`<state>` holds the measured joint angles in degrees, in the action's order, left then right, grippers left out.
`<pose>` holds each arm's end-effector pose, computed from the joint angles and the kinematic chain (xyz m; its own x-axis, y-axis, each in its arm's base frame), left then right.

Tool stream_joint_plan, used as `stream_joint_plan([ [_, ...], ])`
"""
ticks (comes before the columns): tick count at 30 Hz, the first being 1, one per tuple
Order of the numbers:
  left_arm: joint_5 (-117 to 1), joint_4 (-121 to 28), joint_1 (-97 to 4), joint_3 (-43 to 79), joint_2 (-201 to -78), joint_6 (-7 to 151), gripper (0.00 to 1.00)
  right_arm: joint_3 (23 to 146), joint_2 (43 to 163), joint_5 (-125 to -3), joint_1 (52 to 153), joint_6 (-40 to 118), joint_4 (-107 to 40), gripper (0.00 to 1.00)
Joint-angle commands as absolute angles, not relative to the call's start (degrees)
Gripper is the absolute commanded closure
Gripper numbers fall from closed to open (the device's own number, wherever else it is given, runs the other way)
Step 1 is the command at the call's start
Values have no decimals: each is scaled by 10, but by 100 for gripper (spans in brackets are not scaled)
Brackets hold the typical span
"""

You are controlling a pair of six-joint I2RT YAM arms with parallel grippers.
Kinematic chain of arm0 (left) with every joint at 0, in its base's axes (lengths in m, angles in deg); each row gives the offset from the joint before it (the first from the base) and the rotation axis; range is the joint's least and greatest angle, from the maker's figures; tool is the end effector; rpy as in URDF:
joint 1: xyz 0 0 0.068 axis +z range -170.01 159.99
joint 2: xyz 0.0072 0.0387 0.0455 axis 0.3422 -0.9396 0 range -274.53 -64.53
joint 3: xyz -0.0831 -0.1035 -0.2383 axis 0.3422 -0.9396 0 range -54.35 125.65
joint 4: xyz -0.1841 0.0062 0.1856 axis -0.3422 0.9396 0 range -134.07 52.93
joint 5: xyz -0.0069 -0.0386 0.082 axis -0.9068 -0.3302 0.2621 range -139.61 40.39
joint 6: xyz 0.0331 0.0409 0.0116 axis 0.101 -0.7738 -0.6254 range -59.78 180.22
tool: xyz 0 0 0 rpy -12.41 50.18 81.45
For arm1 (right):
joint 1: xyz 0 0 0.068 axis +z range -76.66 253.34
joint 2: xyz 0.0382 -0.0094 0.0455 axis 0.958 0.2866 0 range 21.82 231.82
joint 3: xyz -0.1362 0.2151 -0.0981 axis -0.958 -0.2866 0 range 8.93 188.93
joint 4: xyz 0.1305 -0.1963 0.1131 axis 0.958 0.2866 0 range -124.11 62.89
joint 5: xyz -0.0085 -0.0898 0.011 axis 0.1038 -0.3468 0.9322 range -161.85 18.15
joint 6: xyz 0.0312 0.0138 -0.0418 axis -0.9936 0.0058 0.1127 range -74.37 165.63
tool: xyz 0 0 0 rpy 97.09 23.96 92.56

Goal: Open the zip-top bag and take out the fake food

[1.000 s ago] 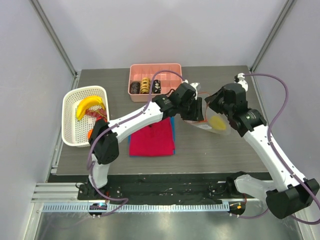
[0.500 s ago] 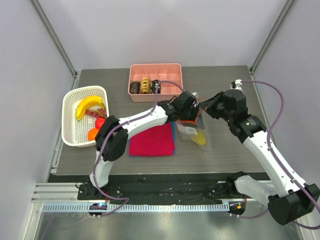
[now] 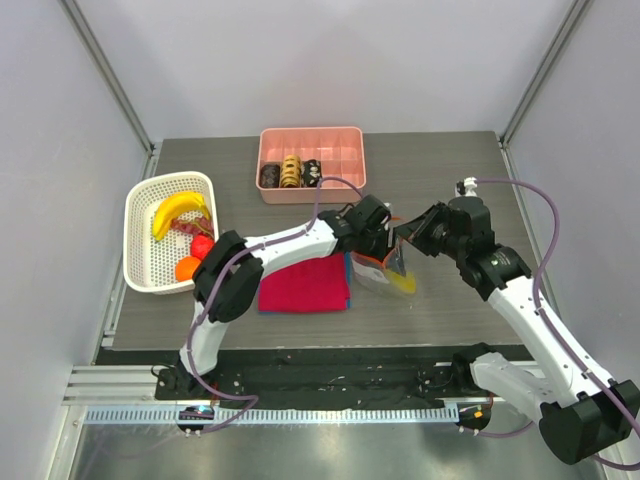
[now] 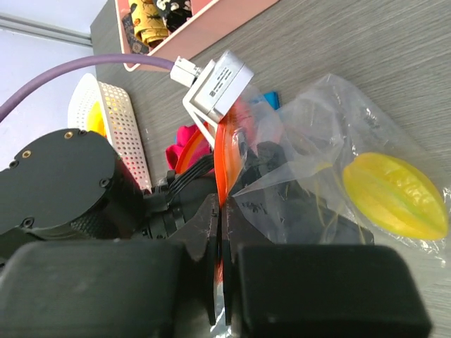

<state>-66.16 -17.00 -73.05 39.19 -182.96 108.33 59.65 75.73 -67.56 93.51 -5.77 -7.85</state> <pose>0.2684 -0.3735 0.2118 -0.9650 0.0954 -0.2443 0.2292 0.7597 -0.6086 0.1941 0.0740 0.3193 -0.6045 0.6081 -0.5146 0.1080 0.7026 0.7034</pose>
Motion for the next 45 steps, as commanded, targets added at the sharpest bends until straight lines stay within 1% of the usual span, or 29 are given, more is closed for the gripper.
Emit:
stream_joint_plan([
  [1,-664,-195,-732,400,-1855,1115,28,599,743,-668,937,-65,-75,99],
  [3,-645,-201,-734,402,-1870,1116,25,600,742,-665,937,-69,-80,99],
  [7,-616,-224,-736,408,-1887,1127,24,604,738,-660,936,-82,-77,99],
  [10,-600,-260,-737,391,-1895,1142,25,596,732,-656,937,-92,-79,99],
  [13,-601,-316,-737,359,-1892,1160,35,594,732,-646,936,-97,-79,99],
  [14,-608,-339,-737,357,-1891,1162,42,595,732,-646,936,-96,-77,99],
  [20,-632,-382,-739,356,-1895,1191,63,598,731,-643,937,-94,-71,98],
  [23,-639,-381,-737,363,-1903,1201,67,597,731,-632,936,-97,-75,99],
  [24,-646,-391,-737,358,-1901,1203,66,598,731,-630,937,-97,-75,99],
  [26,-655,-405,-737,348,-1891,1202,59,597,727,-624,937,-97,-73,99],
  [28,-662,-435,-737,328,-1882,1195,56,593,725,-624,937,-85,-70,99],
  [29,-662,-438,-737,321,-1876,1195,51,593,726,-623,936,-79,-61,98],
  [31,-672,-470,-734,305,-1877,1203,47,593,738,-610,937,-50,-36,88],
  [32,-680,-474,-731,304,-1884,1208,47,598,743,-613,937,-40,-18,82],
  [33,-690,-476,-728,305,-1890,1211,47,616,747,-622,935,-29,2,66],
  [35,-707,-461,-728,315,-1895,1202,47,639,746,-671,927,-14,67,52],
  [36,-709,-456,-728,317,-1895,1197,47,660,741,-679,921,-9,81,43],
  [38,-710,-443,-727,322,-1892,1186,47,680,737,-686,900,8,112,37],
  [39,-707,-442,-727,327,-1890,1181,47,696,735,-687,891,11,124,32],
  [43,-710,-387,-727,355,-1891,1159,47,733,752,-716,816,49,208,31],
  [44,-711,-380,-727,360,-1891,1155,47,739,761,-742,768,70,220,32],
  [45,-714,-377,-727,362,-1891,1155,47,741,767,-769,755,90,226,35],
])
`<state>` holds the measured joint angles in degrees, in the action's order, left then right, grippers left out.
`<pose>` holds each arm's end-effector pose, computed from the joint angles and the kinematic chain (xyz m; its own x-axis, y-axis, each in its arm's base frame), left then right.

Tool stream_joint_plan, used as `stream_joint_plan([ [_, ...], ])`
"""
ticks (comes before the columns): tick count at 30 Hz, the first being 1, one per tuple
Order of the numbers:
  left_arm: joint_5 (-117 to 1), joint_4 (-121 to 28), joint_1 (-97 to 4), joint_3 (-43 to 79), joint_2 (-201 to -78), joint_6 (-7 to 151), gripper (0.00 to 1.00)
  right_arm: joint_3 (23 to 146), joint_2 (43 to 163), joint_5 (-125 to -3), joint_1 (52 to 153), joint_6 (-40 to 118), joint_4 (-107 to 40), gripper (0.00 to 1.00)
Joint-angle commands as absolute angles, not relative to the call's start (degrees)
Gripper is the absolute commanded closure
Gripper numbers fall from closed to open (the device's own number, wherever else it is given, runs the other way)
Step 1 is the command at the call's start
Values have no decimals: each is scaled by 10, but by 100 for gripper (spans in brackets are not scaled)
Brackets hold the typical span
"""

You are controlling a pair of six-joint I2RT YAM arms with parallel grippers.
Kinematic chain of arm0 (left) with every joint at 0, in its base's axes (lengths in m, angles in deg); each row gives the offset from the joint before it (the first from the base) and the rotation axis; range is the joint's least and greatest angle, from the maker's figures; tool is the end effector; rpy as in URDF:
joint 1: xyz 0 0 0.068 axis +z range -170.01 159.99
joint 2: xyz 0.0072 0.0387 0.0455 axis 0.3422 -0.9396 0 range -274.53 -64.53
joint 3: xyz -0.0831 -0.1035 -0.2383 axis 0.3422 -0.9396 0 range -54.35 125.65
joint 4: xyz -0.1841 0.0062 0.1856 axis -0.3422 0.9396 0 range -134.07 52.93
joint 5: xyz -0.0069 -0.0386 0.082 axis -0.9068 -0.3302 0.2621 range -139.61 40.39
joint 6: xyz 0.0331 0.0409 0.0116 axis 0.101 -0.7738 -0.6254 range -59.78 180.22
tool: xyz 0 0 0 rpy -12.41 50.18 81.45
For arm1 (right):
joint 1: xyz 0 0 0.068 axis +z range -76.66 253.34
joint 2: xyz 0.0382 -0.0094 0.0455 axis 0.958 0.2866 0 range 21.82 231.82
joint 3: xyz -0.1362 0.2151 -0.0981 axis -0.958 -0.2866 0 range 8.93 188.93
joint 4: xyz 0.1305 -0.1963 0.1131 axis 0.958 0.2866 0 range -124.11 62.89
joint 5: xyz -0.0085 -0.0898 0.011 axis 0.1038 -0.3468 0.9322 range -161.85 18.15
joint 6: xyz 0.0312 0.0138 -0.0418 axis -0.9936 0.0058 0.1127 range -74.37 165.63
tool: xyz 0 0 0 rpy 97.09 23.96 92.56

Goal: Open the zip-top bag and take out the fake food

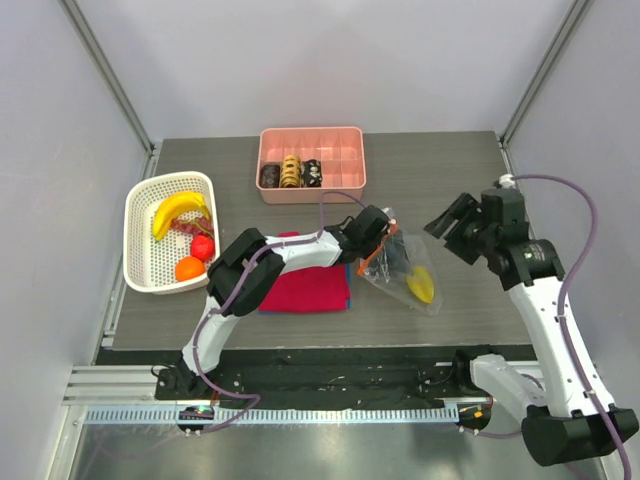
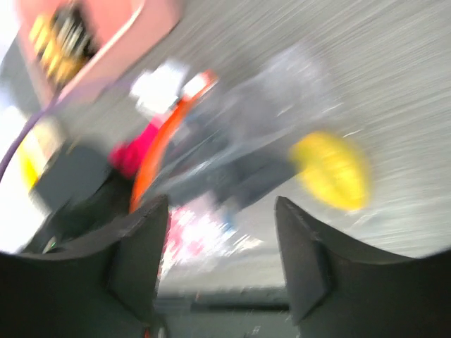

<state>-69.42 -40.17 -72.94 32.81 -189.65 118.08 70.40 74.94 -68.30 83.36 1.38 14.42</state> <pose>0.2809 -0.3918 0.1543 -0.9785 -0.0265 -0.2046 0.1395 0.6454 -0.7510 0.1758 0.0332 0.3489 -0.6089 0.5996 -0.5194 0.2855 0.7765 0.5617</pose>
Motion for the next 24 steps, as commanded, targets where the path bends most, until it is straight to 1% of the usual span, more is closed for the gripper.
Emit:
stream_joint_plan([
  [1,-719,-377,-726,364,-1892,1155,44,738,782,-790,756,97,225,37],
  [2,-731,-375,-726,368,-1892,1156,41,731,789,-797,756,101,222,40],
  [3,-734,-372,-726,368,-1892,1156,39,713,797,-804,755,93,221,48],
  [4,-737,-372,-726,368,-1893,1158,37,700,807,-812,754,94,217,52],
  [5,-739,-372,-726,368,-1894,1158,36,687,831,-812,750,96,214,56],
  [6,-742,-371,-726,369,-1894,1159,36,662,847,-808,741,97,213,65],
  [7,-745,-371,-726,370,-1898,1158,36,650,863,-798,740,100,207,69],
  [8,-747,-371,-726,372,-1899,1156,36,638,891,-786,740,103,199,81],
  [9,-753,-370,-726,375,-1900,1158,36,618,903,-781,725,103,195,83],
  [11,-758,-370,-726,379,-1906,1161,36,599,912,-777,725,105,174,92],
  [16,-778,-376,-727,393,-1921,1174,34,530,918,-726,728,107,114,96],
  [17,-782,-376,-728,394,-1923,1176,34,518,918,-683,730,106,99,96],
  [18,-784,-380,-729,395,-1928,1177,34,496,919,-667,731,105,82,96],
  [24,-786,-385,-737,402,-1941,1187,32,458,938,-580,755,56,-18,96],
])
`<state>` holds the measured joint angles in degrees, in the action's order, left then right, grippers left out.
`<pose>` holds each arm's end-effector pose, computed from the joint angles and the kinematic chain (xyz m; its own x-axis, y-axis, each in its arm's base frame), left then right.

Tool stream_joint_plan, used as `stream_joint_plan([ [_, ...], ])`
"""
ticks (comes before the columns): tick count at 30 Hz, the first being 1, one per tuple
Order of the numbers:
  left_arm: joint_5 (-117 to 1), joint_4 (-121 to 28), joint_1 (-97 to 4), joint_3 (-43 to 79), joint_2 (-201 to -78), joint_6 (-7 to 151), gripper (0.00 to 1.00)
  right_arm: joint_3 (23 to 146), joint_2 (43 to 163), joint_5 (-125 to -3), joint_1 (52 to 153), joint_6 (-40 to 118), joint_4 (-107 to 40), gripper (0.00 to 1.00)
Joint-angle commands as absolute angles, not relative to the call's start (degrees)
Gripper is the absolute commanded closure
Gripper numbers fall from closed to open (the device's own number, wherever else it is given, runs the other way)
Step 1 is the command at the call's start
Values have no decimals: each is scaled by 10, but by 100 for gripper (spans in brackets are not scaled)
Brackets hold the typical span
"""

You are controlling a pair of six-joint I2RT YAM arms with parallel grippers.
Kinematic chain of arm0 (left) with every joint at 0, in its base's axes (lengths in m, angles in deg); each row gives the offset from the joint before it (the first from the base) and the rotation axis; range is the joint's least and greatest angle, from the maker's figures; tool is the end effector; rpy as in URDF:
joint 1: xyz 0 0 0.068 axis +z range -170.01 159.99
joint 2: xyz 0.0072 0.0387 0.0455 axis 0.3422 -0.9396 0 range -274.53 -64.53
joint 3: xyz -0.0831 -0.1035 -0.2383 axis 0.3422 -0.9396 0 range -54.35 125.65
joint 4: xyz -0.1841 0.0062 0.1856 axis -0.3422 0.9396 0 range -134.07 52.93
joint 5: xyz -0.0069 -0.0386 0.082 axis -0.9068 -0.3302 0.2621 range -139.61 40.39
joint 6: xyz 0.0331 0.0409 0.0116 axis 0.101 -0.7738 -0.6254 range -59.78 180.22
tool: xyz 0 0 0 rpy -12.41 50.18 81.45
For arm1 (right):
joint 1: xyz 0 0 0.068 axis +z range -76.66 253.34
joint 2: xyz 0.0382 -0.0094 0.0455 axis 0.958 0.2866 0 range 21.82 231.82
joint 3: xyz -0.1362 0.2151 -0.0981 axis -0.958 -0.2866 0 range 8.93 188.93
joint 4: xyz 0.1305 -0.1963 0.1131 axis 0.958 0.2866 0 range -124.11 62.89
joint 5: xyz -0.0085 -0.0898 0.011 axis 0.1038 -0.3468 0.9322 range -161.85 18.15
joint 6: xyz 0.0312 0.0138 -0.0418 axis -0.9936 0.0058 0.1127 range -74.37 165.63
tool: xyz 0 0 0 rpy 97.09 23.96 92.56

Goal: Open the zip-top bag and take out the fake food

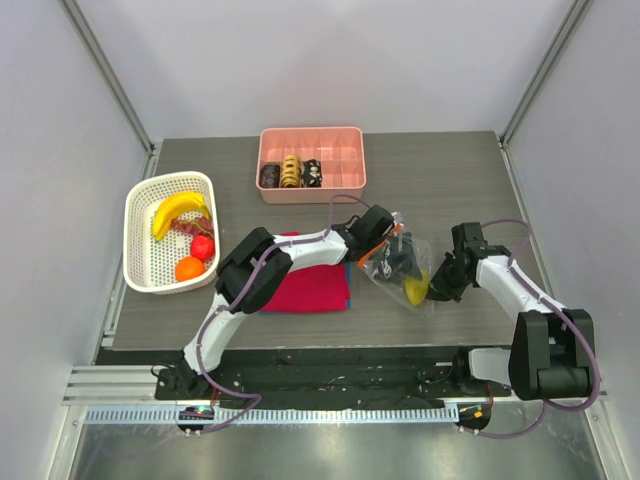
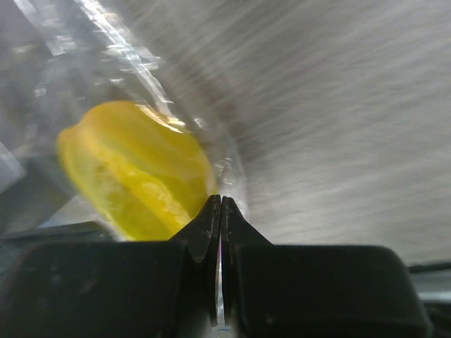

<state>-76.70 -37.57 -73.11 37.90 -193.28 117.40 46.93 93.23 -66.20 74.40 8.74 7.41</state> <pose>0.2844 -0.4056 0.1498 -0.9883 0.0701 -0.1353 0.1500 0.6037 -0.7830 0.2017 0.0071 0.1732 -0.7986 0.5826 -0.1508 0.5443 0.8062 0.2321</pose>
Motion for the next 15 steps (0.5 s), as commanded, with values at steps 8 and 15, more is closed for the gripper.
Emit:
stream_joint_plan([
  [8,-783,-374,-738,422,-1959,1193,31,424,942,-509,760,31,-111,99],
  [15,-791,-384,-741,407,-1962,1198,34,420,951,-499,760,7,-164,98],
])
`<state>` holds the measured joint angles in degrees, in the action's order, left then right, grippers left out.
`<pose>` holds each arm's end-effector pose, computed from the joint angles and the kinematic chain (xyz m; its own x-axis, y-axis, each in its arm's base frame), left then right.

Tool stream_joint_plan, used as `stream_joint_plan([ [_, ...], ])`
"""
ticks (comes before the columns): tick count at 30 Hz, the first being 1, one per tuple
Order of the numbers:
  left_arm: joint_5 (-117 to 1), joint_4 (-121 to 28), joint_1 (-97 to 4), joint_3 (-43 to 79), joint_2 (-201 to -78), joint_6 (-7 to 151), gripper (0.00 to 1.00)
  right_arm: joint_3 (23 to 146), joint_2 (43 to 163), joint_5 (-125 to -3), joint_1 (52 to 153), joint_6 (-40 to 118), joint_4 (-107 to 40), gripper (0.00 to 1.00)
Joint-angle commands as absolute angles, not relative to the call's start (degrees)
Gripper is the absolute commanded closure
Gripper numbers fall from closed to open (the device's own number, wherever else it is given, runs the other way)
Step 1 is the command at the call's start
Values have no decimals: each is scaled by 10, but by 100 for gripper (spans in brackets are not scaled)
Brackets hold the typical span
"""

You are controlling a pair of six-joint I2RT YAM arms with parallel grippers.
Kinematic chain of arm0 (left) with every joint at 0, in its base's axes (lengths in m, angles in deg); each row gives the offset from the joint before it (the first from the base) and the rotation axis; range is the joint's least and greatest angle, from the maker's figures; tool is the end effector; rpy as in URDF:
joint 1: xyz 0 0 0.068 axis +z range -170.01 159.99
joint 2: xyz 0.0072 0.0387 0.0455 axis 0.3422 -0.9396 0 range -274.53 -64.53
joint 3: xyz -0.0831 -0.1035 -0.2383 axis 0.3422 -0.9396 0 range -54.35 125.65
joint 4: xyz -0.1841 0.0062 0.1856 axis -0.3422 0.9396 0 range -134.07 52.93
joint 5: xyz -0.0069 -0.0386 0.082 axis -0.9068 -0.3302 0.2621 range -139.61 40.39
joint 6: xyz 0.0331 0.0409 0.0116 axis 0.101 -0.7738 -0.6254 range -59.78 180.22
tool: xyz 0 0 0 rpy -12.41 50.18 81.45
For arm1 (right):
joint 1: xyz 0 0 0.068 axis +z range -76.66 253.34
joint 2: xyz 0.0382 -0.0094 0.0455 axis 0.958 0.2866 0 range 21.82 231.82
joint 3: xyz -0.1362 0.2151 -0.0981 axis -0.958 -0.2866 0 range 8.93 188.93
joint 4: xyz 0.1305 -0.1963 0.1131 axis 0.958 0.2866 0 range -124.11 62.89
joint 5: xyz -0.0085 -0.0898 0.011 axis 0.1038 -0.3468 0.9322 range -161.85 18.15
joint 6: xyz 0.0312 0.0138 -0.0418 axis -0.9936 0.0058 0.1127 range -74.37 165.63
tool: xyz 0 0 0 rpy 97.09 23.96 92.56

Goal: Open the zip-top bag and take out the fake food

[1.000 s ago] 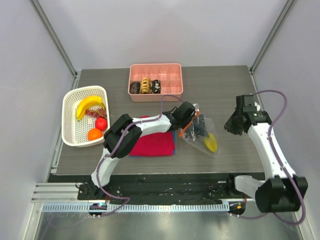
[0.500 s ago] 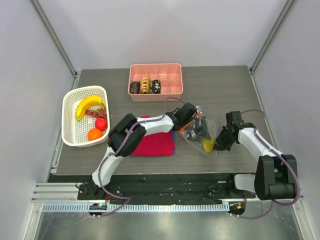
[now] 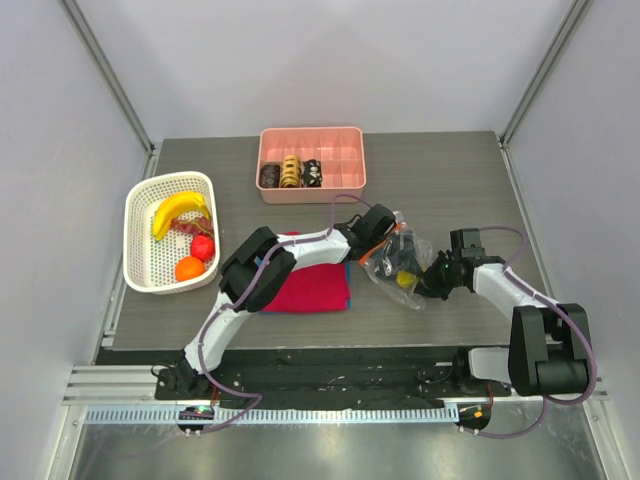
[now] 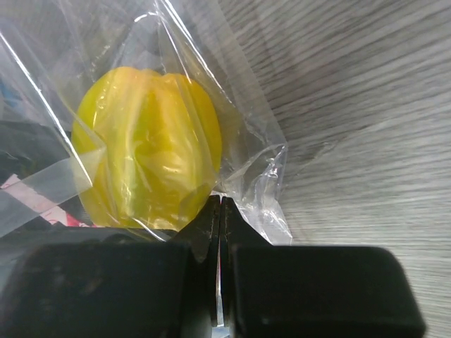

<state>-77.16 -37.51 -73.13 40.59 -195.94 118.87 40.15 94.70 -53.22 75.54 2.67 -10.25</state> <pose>0.2896 -0.4133 0.1420 -0.9920 0.0604 -0.1106 0.1246 0.6023 -0.7885 0.2092 0.0193 0.1497 -0.7806 0.6162 -0.1051 0.4963 0.7131 0.4951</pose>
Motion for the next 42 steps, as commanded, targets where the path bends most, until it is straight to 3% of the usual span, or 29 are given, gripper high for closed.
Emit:
stream_joint_plan([
  [1,-791,-384,-742,407,-1962,1196,37,425,955,-498,759,15,-157,98],
  [2,-789,-381,-740,408,-1963,1193,49,431,956,-501,759,19,-148,98],
  [5,-780,-351,-739,422,-1962,1171,68,431,938,-515,760,33,-115,98],
  [11,-759,-280,-731,445,-1944,1111,92,440,896,-557,757,57,-61,99],
  [16,-740,-187,-722,484,-1909,1051,100,512,915,-644,751,137,42,99],
  [17,-740,-163,-718,494,-1905,1030,100,524,924,-646,752,149,56,98],
  [21,-739,-39,-707,585,-1892,973,100,570,906,-640,752,169,97,63],
  [24,-797,-13,-695,621,-1893,976,100,610,887,-612,752,148,90,43],
  [25,-814,-17,-691,626,-1891,992,100,623,888,-609,752,143,83,32],
  [27,-844,-30,-684,627,-1880,1034,100,625,908,-610,750,136,68,24],
  [31,-911,-102,-656,572,-1847,1124,100,593,938,-550,697,130,23,21],
  [35,-934,-187,-637,514,-1810,1190,100,520,927,-404,653,75,-152,17],
  [42,-931,-254,-617,460,-1779,1271,100,342,918,-270,649,-203,-508,12],
])
